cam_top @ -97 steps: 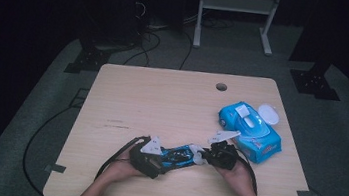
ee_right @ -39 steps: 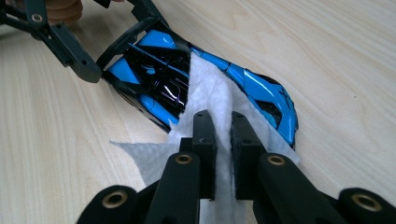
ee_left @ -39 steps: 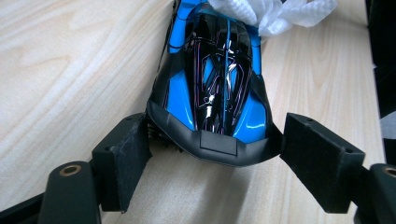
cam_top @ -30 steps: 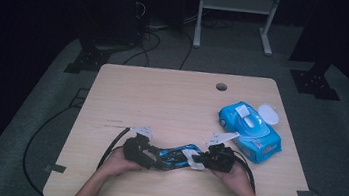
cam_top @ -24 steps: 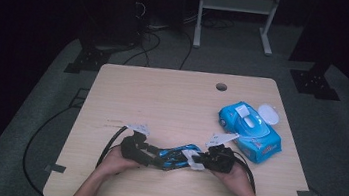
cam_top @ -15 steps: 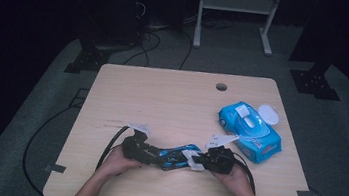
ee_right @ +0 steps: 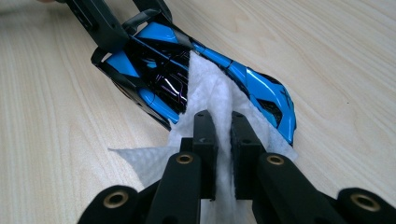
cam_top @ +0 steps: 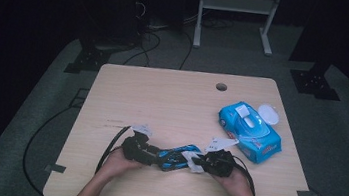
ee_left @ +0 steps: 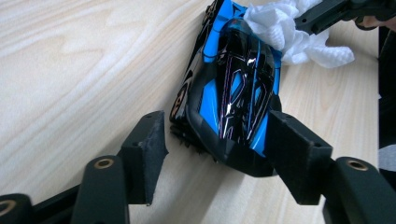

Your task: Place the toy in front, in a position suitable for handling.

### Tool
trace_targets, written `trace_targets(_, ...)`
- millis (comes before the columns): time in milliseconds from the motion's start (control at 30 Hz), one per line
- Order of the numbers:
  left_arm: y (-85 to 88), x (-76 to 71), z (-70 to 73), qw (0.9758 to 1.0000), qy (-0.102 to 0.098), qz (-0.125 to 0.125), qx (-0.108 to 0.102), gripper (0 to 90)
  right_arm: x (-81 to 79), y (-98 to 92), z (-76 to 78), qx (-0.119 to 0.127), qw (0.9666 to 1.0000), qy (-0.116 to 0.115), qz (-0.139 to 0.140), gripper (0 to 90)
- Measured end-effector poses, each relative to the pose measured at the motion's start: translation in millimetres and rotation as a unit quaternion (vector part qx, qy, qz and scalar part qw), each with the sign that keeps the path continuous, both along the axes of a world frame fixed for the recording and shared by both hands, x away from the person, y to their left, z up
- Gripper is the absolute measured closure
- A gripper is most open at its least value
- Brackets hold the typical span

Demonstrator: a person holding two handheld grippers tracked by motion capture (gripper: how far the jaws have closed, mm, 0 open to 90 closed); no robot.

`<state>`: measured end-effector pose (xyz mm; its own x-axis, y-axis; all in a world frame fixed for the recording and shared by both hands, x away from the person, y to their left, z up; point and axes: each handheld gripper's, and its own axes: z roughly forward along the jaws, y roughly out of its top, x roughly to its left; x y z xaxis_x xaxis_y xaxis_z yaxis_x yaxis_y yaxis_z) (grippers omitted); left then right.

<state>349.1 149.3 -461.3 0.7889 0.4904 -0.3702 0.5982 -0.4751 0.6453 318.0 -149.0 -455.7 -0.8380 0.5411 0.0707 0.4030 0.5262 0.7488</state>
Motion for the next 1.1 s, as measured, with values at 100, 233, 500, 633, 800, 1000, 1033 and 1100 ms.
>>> trace_targets(100,-0.5,-0.7,0.9,0.9999,0.011,0.002,-0.002,44.3,-0.8,0.3,-0.1,0.000,1.0000,-0.001,0.000,82.8)
trace_targets(233,-4.4,-0.3,-0.3,0.9998,0.013,0.013,0.010,49.4,-3.1,0.7,0.1,-0.003,1.0000,-0.006,0.000,82.8)
trace_targets(500,-9.0,-12.1,3.4,0.9983,-0.050,0.013,0.026,50.0,-5.3,-1.5,0.6,0.001,1.0000,0.000,-0.001,82.8)
trace_targets(633,-9.6,-18.8,3.9,0.9952,-0.089,0.014,0.038,50.5,-1.7,-12.3,5.8,0.010,0.9998,0.004,-0.015,82.9)
trace_targets(800,-8.9,-20.2,6.1,0.9948,-0.089,0.014,0.047,50.2,13.6,-27.2,11.1,0.043,0.9982,0.029,-0.029,82.8)
trace_targets(1000,-1.7,-15.5,4.3,0.9986,-0.036,0.029,0.027,39.2,5.5,-10.8,-1.0,0.010,0.9993,0.034,0.007,82.8)
trace_targets(1033,-0.2,-15.4,5.0,0.9989,-0.026,0.030,0.024,38.8,5.5,-11.1,-2.0,0.014,0.9993,0.033,0.008,82.8)
trace_targets(1100,2.6,-14.6,5.6,0.9996,0.001,0.027,0.011,38.9,5.6,-11.3,-1.3,0.008,0.9994,0.034,0.006,82.8)
